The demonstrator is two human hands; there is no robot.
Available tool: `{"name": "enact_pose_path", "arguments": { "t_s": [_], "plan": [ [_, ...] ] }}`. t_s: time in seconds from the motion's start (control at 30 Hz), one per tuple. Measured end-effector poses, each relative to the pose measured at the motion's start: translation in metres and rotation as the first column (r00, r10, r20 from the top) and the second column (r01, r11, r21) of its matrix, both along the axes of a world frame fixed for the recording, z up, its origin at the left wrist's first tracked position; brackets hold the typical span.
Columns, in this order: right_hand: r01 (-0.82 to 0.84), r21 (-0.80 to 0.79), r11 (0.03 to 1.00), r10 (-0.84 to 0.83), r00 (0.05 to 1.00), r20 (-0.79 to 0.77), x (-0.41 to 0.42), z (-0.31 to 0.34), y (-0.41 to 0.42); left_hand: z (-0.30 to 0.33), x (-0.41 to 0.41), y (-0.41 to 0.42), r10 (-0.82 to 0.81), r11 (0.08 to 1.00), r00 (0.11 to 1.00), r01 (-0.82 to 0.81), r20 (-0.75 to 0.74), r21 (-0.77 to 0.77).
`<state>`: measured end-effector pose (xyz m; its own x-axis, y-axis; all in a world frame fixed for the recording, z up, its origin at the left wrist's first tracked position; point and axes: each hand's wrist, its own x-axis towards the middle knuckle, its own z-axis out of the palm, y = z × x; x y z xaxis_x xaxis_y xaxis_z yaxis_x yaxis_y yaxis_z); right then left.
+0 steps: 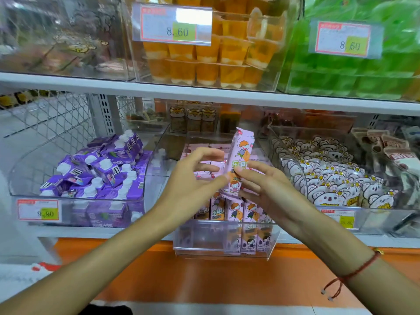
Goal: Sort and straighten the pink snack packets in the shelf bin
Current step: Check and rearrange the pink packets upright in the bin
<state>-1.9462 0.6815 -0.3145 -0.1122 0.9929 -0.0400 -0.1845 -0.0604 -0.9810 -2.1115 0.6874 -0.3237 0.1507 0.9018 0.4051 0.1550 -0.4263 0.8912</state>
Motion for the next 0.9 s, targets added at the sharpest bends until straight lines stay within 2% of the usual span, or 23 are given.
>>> {"name": "enact_pose_path", "arguments": {
  "t_s": [0.17, 0.37, 0.5, 0.6, 0.7, 0.77, 0.9],
  "plan": [
    [0.011, -0.029, 1.000, -0.013, 0.998, -0.068, -0.002, 0.001, -0.002, -0.007, 0.002, 0.002, -0.042, 0.999, 0.998, 0.044, -0.041, 0.030],
    [0.004, 0.008, 1.000, -0.004, 1.000, -0.022, -0.005, -0.001, -0.004, -0.008, 0.004, 0.001, 0.078, 0.989, 0.990, -0.062, -0.115, 0.136],
    [-0.048, 0.075, 0.996, 0.053, 0.997, -0.065, 0.002, 0.005, -0.001, -0.004, -0.004, 0.006, -0.010, 0.998, 0.994, 0.018, -0.106, 0.067],
    [-0.019, 0.154, 0.988, 0.020, 1.000, -0.007, 0.002, 0.006, -0.002, -0.007, -0.004, 0.004, -0.056, 0.995, 0.981, 0.071, -0.185, 0.073],
    [0.079, 0.196, 0.977, -0.080, 0.997, -0.005, -0.001, 0.006, -0.003, -0.012, -0.002, 0.003, 0.085, 0.982, 0.958, -0.035, -0.273, 0.184],
    [0.118, 0.208, 0.971, -0.117, 0.993, -0.018, -0.004, 0.004, -0.004, -0.012, -0.001, 0.001, 0.161, 0.967, 0.947, -0.095, -0.277, 0.238],
    [0.118, 0.220, 0.968, -0.125, 0.992, 0.015, -0.005, 0.004, -0.005, -0.008, -0.001, 0.001, 0.202, 0.962, 0.943, -0.141, -0.264, 0.234]
  ]
}}
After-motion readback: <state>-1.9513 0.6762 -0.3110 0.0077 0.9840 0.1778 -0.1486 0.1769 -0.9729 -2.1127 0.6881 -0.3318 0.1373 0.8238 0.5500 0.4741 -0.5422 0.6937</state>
